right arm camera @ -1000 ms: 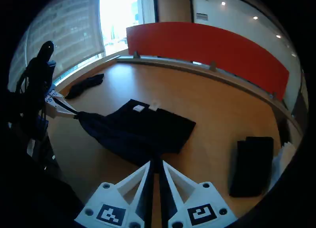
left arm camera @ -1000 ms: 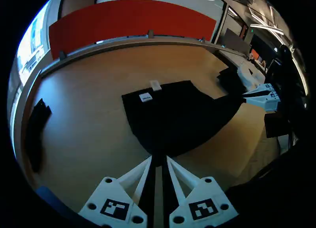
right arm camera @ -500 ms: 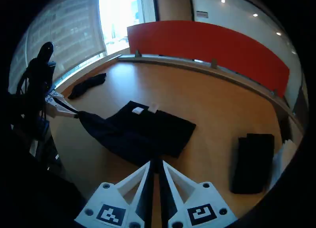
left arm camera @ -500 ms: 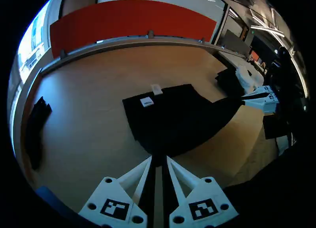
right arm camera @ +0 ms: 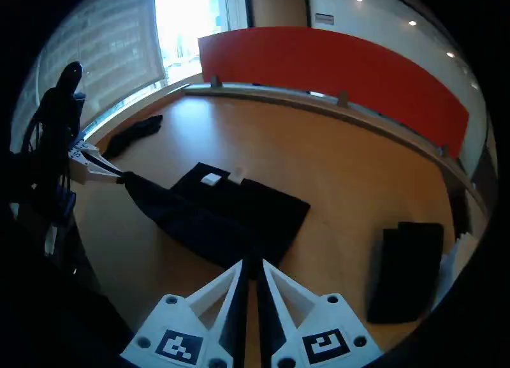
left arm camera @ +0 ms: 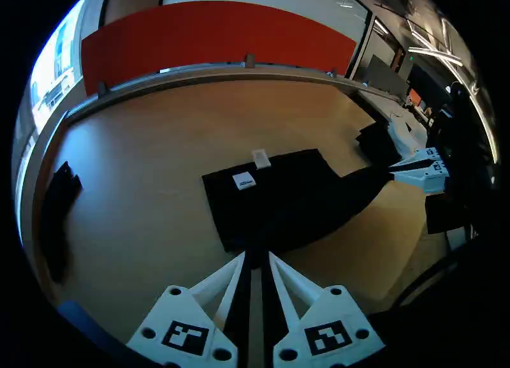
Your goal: Fold towel
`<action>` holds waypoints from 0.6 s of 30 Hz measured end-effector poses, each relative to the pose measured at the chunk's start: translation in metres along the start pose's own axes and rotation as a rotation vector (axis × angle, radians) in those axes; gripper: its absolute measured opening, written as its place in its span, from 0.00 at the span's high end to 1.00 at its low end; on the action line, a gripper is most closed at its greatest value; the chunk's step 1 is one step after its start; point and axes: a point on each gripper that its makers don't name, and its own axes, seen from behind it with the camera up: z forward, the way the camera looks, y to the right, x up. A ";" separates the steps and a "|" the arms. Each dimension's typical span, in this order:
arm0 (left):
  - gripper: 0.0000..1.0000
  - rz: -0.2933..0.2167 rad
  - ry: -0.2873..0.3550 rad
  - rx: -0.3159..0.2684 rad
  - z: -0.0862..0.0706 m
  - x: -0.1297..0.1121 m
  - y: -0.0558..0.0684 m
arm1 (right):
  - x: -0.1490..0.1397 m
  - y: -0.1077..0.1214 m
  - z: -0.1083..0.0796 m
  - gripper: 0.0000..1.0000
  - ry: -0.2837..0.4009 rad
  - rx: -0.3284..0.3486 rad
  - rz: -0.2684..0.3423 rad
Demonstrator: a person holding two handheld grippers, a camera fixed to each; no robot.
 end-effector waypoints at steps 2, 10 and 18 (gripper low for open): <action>0.90 -0.001 0.000 -0.003 0.006 0.004 -0.003 | 0.003 0.003 0.006 0.93 -0.003 0.004 0.002; 0.90 -0.009 -0.012 -0.007 0.032 0.015 -0.017 | 0.008 0.020 0.033 0.93 -0.031 -0.004 0.030; 0.90 -0.019 -0.032 -0.010 0.057 0.017 -0.029 | 0.007 0.031 0.056 0.93 -0.060 -0.011 0.074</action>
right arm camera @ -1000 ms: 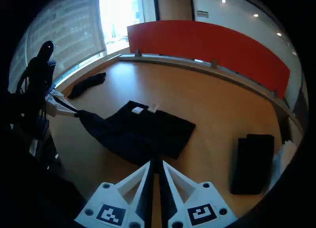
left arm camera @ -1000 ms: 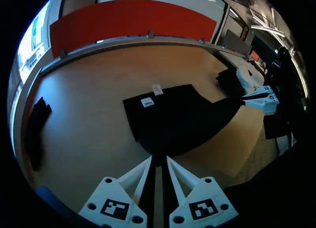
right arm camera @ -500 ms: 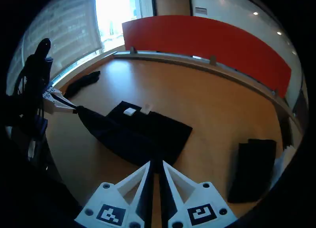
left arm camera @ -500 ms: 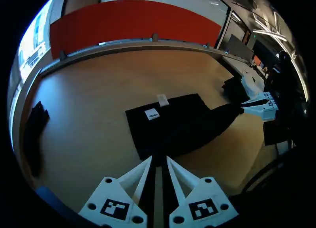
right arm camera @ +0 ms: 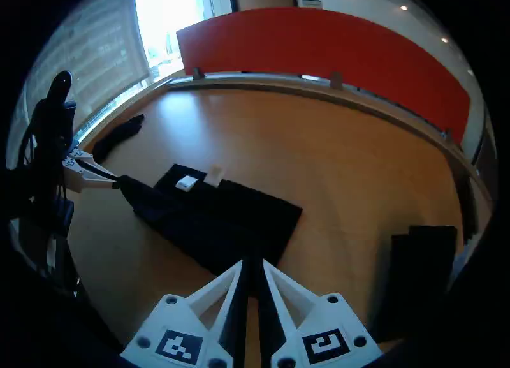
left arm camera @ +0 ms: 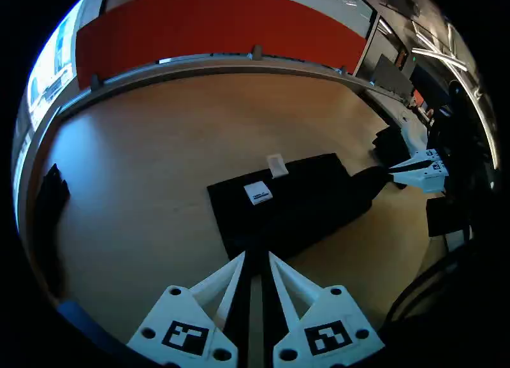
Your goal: Fold towel
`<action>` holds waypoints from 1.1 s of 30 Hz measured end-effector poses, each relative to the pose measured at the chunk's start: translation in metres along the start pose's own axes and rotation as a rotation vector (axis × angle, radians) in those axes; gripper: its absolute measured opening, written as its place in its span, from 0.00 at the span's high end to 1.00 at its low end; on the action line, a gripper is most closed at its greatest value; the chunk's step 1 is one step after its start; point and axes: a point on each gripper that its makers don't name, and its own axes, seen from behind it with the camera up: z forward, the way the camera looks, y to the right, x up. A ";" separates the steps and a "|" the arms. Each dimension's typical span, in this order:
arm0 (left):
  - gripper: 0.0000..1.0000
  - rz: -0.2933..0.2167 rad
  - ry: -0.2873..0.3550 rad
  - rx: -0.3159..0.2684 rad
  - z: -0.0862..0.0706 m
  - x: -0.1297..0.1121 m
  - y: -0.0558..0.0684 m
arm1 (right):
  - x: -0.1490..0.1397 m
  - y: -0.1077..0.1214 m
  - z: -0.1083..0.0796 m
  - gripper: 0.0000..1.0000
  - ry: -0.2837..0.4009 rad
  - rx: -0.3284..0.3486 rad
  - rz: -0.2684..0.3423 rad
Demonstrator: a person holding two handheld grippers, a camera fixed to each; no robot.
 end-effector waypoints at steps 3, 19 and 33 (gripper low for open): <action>0.90 -0.004 -0.006 -0.004 0.006 0.000 -0.001 | -0.005 0.001 0.007 0.93 -0.016 -0.002 0.007; 0.90 -0.005 -0.027 0.024 0.041 0.011 -0.017 | 0.004 0.021 0.040 0.92 -0.042 -0.043 0.025; 0.76 -0.005 -0.036 0.054 0.067 0.020 -0.035 | 0.007 0.032 0.063 0.87 -0.053 -0.081 0.057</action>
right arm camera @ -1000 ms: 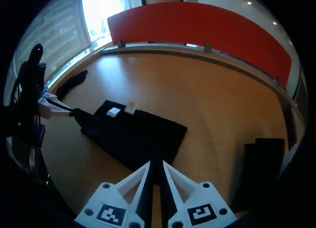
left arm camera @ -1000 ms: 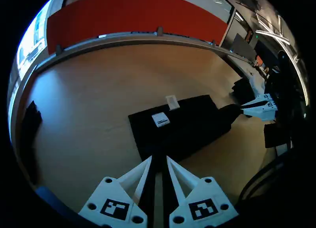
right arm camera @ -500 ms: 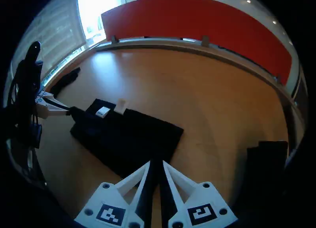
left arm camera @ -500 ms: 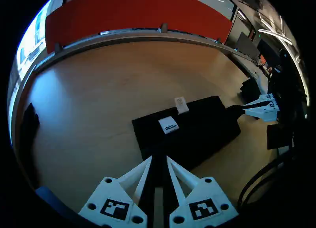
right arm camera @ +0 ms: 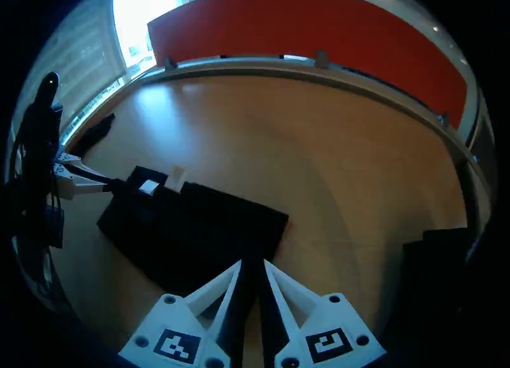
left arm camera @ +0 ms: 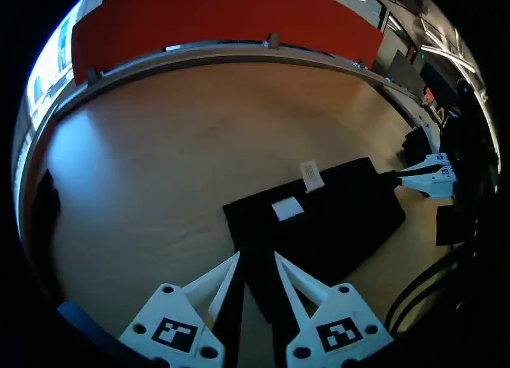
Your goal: Fold towel
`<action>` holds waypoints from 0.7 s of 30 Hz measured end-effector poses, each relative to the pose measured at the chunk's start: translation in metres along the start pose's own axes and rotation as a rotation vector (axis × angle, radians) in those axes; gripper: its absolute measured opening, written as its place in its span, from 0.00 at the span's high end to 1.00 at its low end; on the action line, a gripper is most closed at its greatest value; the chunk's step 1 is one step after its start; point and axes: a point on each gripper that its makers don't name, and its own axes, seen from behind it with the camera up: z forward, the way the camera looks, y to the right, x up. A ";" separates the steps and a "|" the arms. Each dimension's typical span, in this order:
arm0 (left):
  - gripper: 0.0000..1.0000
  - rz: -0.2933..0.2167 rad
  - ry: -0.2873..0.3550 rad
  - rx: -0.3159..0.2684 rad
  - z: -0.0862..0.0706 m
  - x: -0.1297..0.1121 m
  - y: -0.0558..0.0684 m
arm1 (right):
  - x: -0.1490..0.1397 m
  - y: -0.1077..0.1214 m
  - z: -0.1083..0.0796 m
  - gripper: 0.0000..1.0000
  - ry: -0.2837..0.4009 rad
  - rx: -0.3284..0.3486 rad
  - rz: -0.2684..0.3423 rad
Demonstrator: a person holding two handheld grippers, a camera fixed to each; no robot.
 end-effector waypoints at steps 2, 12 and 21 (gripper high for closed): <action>0.75 0.005 -0.002 0.005 0.002 0.000 -0.002 | -0.001 0.001 0.002 0.85 -0.003 -0.008 -0.004; 0.62 0.046 -0.013 0.025 0.009 0.001 -0.010 | 0.000 0.011 0.011 0.71 -0.011 -0.052 -0.036; 0.39 0.066 -0.009 0.047 0.014 0.008 -0.019 | 0.007 0.026 0.018 0.33 -0.004 -0.108 -0.050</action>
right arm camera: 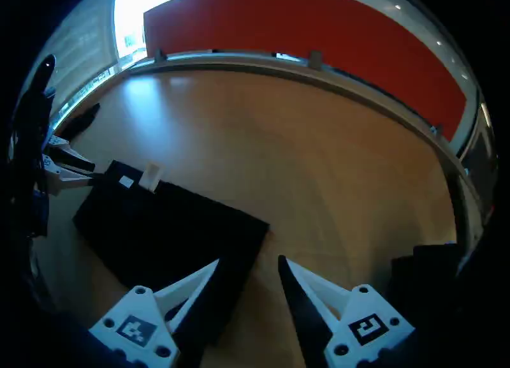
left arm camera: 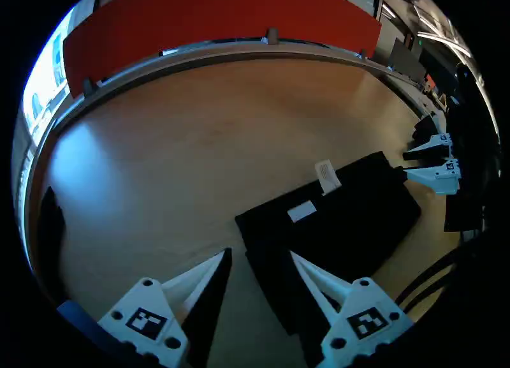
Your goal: Fold towel
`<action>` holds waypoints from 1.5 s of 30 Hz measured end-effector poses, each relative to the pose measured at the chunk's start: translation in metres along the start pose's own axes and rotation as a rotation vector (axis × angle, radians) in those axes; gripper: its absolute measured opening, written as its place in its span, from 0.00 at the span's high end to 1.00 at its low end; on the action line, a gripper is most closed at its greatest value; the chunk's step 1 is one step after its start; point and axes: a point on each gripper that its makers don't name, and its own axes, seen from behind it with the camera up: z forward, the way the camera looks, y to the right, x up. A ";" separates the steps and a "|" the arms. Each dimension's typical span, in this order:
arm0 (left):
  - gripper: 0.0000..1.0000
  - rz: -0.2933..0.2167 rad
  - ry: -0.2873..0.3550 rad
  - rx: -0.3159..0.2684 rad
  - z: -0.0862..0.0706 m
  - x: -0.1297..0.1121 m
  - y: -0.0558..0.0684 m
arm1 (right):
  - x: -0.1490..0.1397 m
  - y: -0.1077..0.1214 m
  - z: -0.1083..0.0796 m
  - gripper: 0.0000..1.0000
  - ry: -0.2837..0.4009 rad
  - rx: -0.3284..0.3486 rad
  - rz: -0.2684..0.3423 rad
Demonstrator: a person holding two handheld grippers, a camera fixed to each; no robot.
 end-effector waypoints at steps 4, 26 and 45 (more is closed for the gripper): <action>0.15 0.001 0.006 0.011 0.000 0.004 -0.005 | 0.004 0.003 0.001 0.20 0.010 -0.014 0.005; 0.04 -0.046 0.060 0.056 -0.028 0.009 -0.020 | 0.020 -0.002 -0.014 0.00 0.067 -0.004 0.006; 0.04 -0.168 0.073 0.137 -0.082 -0.039 -0.032 | 0.031 -0.054 -0.016 0.00 0.089 0.082 -0.057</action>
